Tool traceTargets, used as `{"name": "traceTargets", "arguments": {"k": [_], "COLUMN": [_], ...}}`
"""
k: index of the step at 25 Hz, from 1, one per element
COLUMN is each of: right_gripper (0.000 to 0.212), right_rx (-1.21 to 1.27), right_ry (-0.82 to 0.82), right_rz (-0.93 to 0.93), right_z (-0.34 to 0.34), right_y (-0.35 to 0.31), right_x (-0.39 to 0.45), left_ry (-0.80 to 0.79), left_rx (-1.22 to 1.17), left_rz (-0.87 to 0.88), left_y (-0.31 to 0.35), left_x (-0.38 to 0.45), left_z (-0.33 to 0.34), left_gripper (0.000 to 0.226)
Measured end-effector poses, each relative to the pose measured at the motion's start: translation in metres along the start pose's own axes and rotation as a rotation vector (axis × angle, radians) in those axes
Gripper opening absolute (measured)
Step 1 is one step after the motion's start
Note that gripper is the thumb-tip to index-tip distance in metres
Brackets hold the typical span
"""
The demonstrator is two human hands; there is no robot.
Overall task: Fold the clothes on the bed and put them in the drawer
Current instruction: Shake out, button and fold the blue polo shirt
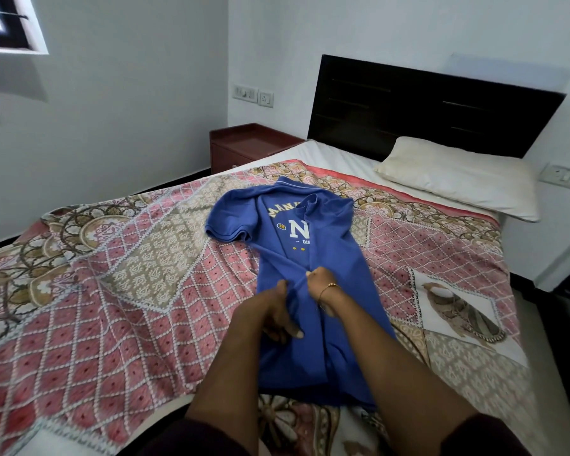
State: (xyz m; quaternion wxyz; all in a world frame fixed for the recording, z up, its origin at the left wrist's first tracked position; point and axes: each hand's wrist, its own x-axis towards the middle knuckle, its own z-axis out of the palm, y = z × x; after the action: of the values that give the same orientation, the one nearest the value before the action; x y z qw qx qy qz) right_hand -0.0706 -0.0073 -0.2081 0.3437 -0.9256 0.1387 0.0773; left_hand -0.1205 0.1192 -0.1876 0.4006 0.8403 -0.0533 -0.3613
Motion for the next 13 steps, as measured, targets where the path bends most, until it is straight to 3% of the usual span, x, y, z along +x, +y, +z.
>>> {"name": "traceTargets", "arguments": {"k": [4, 8, 11, 13], "right_gripper": [0.042, 0.042, 0.031, 0.025], "right_rx": [0.051, -0.268, -0.376, -0.375], "right_ry": [0.035, 0.044, 0.118, 0.144], "right_rz": [0.086, 0.005, -0.151, -0.241], "right_z": [0.007, 0.008, 0.009, 0.013], "right_y": [0.021, 0.025, 0.012, 0.003], "right_x": [-0.004, -0.014, -0.012, -0.006], "left_ry": [-0.029, -0.132, 0.106, 0.345], "left_rx": [0.085, 0.162, 0.237, 0.397], "left_rz": [-0.099, -0.188, -0.081, -0.007], "left_y": [0.004, 0.005, 0.008, 0.004], "left_x": [0.004, 0.006, 0.015, 0.027], "left_z": [0.010, 0.015, -0.004, -0.022], "left_gripper": [0.100, 0.060, 0.024, 0.020]}}
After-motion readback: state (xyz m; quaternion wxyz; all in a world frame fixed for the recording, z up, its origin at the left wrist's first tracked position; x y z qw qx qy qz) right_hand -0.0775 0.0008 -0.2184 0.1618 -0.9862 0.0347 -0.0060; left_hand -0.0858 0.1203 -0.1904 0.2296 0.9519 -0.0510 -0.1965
